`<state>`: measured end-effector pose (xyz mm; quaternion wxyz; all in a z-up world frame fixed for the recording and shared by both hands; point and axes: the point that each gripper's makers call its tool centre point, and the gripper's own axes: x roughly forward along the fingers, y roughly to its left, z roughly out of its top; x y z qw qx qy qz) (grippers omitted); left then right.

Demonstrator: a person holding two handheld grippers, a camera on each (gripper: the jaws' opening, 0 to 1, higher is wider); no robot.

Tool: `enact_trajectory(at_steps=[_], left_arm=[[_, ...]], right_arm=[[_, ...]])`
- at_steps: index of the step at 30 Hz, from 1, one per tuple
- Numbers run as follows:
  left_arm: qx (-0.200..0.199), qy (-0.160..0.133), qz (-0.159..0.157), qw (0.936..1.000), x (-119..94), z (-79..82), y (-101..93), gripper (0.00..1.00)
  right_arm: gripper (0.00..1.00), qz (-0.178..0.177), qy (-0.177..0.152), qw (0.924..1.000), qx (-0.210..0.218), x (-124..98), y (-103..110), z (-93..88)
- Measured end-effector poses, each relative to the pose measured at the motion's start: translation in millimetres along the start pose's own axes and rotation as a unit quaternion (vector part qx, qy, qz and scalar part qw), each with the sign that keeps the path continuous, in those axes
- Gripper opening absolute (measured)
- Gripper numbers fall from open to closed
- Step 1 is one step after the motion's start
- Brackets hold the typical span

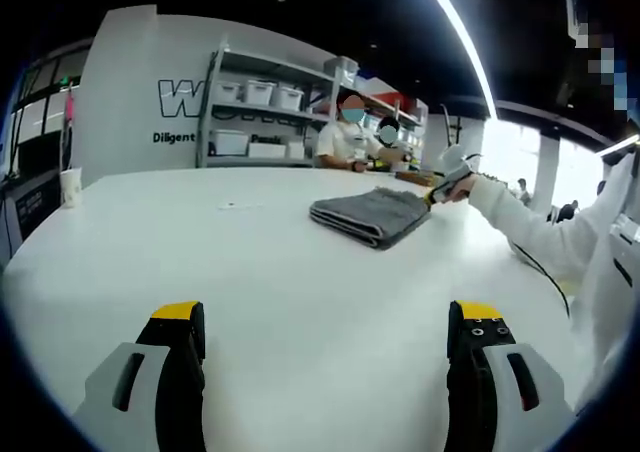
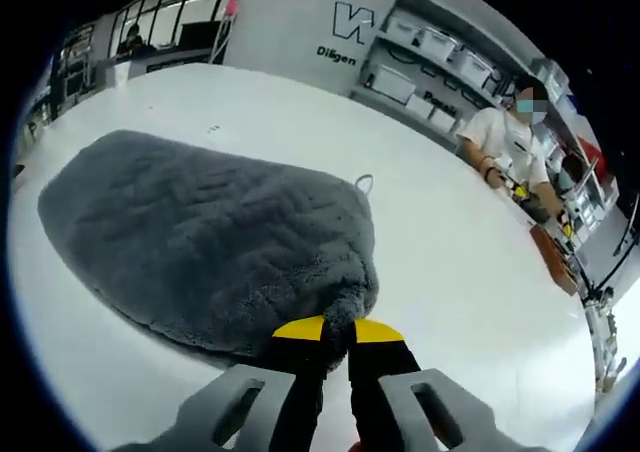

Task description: Open the folded towel by lifting each exposed corner and separating the folded layers until the towel lies flat within the target outline without major curled edges

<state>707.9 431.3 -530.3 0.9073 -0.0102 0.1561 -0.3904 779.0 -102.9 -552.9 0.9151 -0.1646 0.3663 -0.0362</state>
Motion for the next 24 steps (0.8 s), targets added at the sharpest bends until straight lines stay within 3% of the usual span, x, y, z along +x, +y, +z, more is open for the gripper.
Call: enact_trajectory(at_steps=[14, 24], left_arm=[[-0.001, 0.002, 0.001, 1.0, 0.1, -2.0, -2.0, 1.0], [-0.002, 0.002, 0.001, 1.0, 0.2, -2.6, -1.7, 1.0]], right_arm=[[0.02, 0.012, -0.008, 0.9999, 0.006, -1.0, 1.1, 0.2], [0.05, 0.018, -0.014, 0.9987, -0.045, -1.0, 2.1, 0.3]])
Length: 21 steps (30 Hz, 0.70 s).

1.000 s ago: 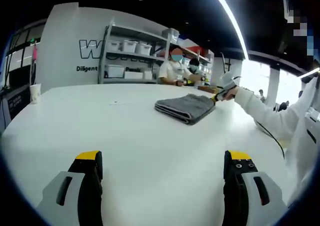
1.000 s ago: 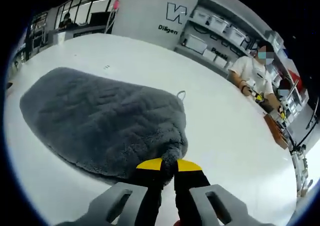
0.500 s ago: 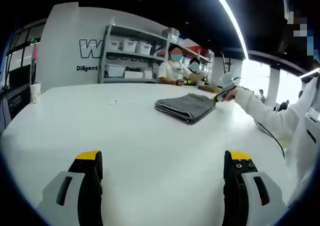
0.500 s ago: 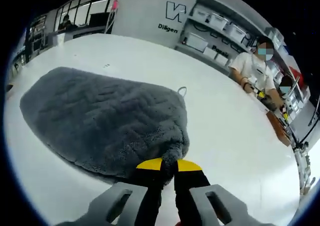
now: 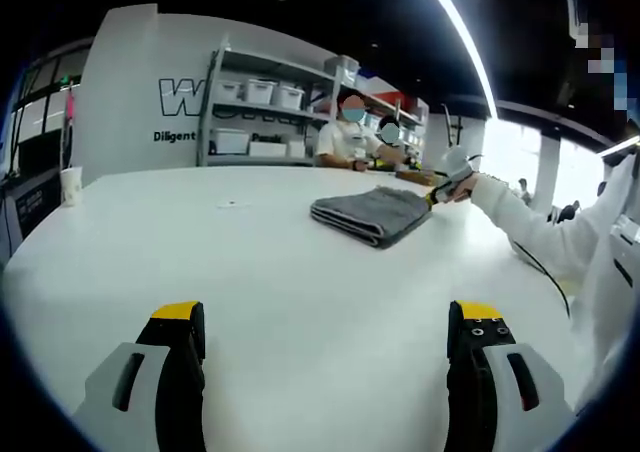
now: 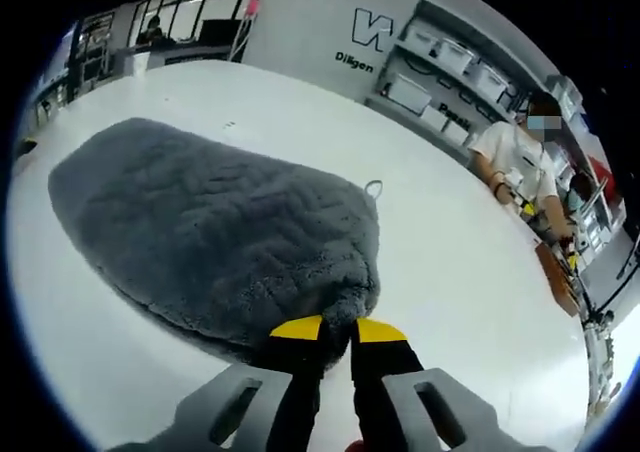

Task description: Open the folded towel by lifting each exposed corner and separating the folded layers until the towel lies flat within the target outline without major curled edges

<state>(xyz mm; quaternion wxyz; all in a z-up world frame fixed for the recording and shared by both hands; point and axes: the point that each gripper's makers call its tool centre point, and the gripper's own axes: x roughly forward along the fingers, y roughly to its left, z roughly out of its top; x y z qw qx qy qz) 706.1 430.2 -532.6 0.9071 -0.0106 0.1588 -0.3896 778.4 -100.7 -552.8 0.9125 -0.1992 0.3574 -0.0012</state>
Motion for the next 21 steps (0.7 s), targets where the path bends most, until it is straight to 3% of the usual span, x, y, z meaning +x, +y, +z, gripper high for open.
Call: enact_trajectory(at_steps=[11, 21], left_arm=[[0.0, -0.001, 0.0, 1.0, 0.3, 1.0, 1.6, 1.0], [0.001, -0.002, 0.0, 1.0, 0.2, 1.4, 1.2, 1.0]], right_arm=[[0.09, -0.001, -0.007, 0.9999, -0.012, -18.6, -10.5, 5.6], [0.09, -0.05, -0.047, 0.9976, -0.012, -50.6, -28.4, 28.9]])
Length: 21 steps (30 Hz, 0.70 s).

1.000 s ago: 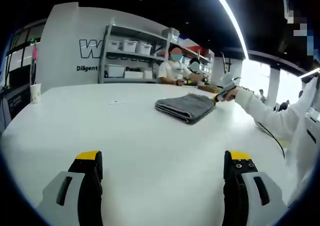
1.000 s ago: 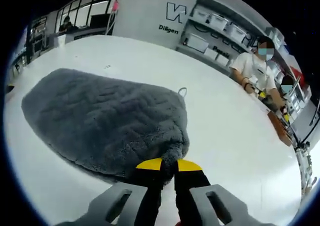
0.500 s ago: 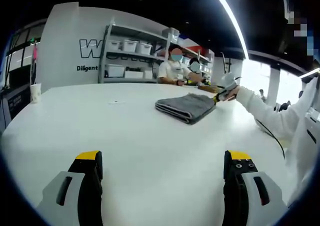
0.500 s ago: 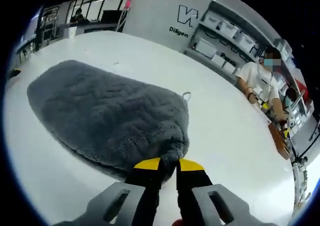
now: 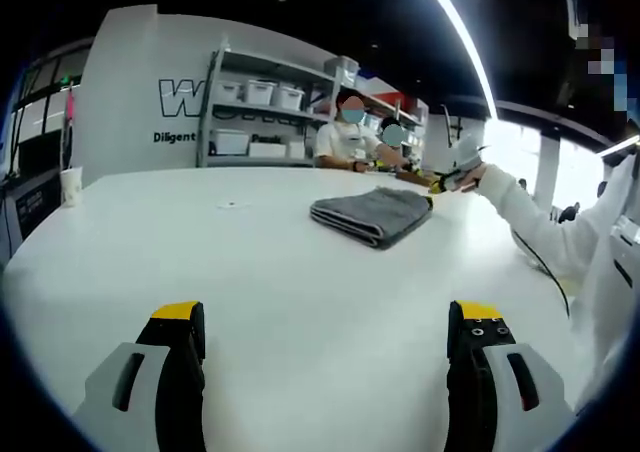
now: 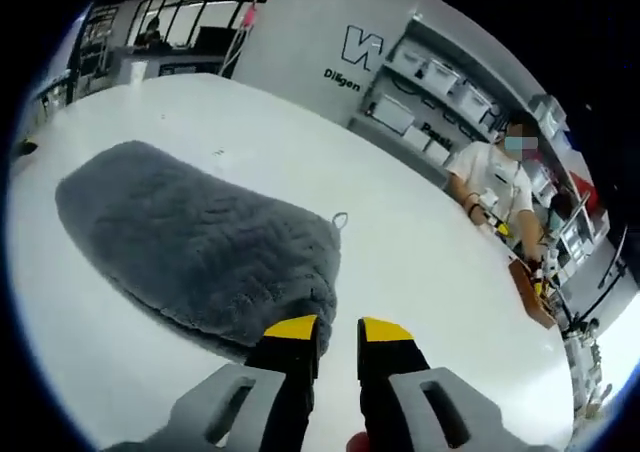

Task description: Open the folded towel by lifting each exposed corner and separating the folded layers until the towel lies flat within the target outline without major curled edges

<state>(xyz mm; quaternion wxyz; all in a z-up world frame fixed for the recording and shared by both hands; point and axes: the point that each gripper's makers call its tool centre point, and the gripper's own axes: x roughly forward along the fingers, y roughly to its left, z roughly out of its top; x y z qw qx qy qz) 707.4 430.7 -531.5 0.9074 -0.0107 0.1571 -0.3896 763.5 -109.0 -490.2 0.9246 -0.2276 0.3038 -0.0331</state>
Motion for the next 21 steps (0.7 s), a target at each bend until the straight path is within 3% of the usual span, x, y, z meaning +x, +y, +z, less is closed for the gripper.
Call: enact_trajectory(at_steps=[5, 8, 17, 21], left_arm=[[0.0, 0.0, 0.0, 1.0, 0.0, -0.3, -1.0, 1.0], [0.0, 0.0, 0.001, 1.0, -0.1, -0.5, -0.8, 1.0], [0.0, 0.0, 0.0, 1.0, 0.1, 0.2, 0.4, 1.0], [0.0, 0.001, 0.0, 1.0, 0.6, -0.4, 0.0, 1.0]], right_arm=[[0.07, 0.0, -0.027, 0.9996, -0.004, -15.2, 1.5, 17.5], [0.0, 0.013, -0.054, 0.9984, -0.007, -24.4, 6.8, 33.1], [0.0, 0.044, -0.136, 0.9897, 0.01, -52.0, 20.2, 72.0], [0.0, 0.052, -0.153, 0.9868, 0.003, -59.9, 25.1, 81.4]])
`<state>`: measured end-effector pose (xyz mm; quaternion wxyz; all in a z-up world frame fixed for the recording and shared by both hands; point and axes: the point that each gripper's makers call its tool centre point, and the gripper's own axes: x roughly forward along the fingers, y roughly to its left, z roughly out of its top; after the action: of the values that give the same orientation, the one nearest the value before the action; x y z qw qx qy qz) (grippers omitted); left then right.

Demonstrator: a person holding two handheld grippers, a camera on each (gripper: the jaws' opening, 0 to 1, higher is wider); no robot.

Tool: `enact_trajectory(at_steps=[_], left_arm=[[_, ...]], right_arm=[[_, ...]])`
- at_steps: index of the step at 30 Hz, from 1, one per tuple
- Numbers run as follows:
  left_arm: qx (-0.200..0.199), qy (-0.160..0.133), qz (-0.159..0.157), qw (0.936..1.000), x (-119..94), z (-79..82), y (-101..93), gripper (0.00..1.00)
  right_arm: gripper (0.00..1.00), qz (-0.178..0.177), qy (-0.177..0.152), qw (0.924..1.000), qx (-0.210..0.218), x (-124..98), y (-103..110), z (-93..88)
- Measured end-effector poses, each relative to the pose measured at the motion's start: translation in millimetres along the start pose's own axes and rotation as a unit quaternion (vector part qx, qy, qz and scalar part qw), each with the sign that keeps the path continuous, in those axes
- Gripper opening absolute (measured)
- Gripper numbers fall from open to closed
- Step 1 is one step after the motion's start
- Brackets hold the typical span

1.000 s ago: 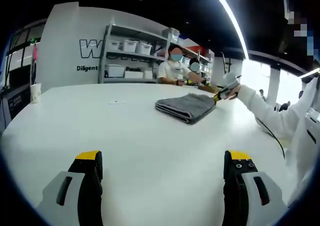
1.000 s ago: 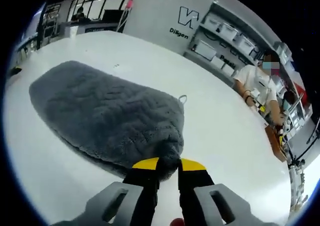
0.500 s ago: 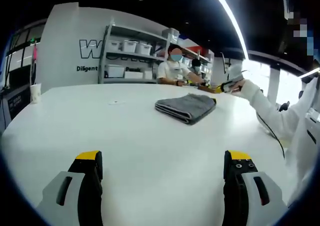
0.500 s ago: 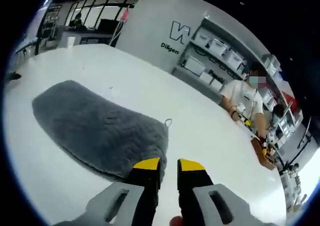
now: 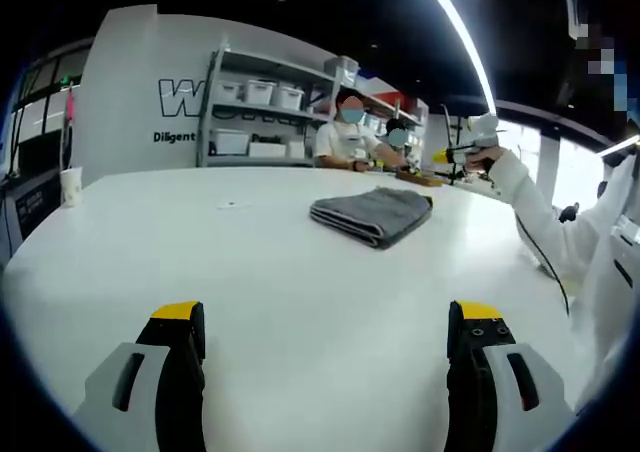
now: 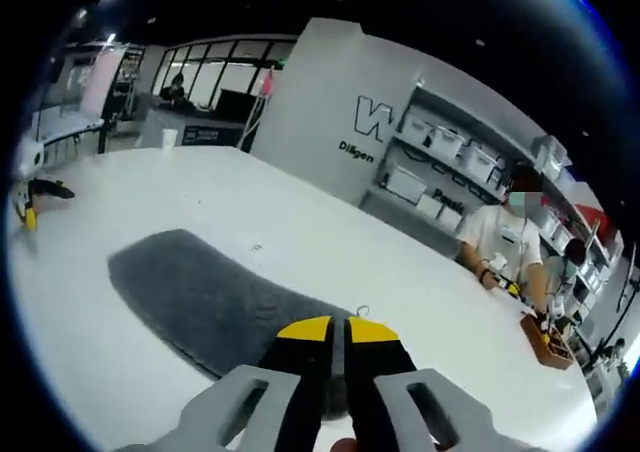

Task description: Open the folded towel by lifting each exposed corner and separating the folded layers until the towel lies flat within the target outline without major curled edges

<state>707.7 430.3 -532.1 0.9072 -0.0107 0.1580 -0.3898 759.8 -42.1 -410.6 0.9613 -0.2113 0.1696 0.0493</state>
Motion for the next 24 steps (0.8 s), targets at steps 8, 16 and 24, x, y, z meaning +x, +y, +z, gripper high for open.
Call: enact_trajectory(at_steps=[8, 16, 24], left_arm=[[0.0, 0.0, 0.0, 1.0, 0.4, 0.4, 1.0, 1.0], [0.0, 0.0, 0.0, 1.0, 0.3, 0.2, 0.5, 1.0], [0.0, -0.001, -0.001, 1.0, -0.2, 0.5, -0.5, 1.0]], right_arm=[[0.0, 0.015, -0.036, 0.9992, 0.0, -2.1, 5.5, 17.6], [0.19, 0.034, -0.037, 0.9987, -0.009, 0.2, 16.8, 21.2], [0.33, 0.043, -0.046, 0.9979, 0.014, 0.3, 21.6, 27.2]])
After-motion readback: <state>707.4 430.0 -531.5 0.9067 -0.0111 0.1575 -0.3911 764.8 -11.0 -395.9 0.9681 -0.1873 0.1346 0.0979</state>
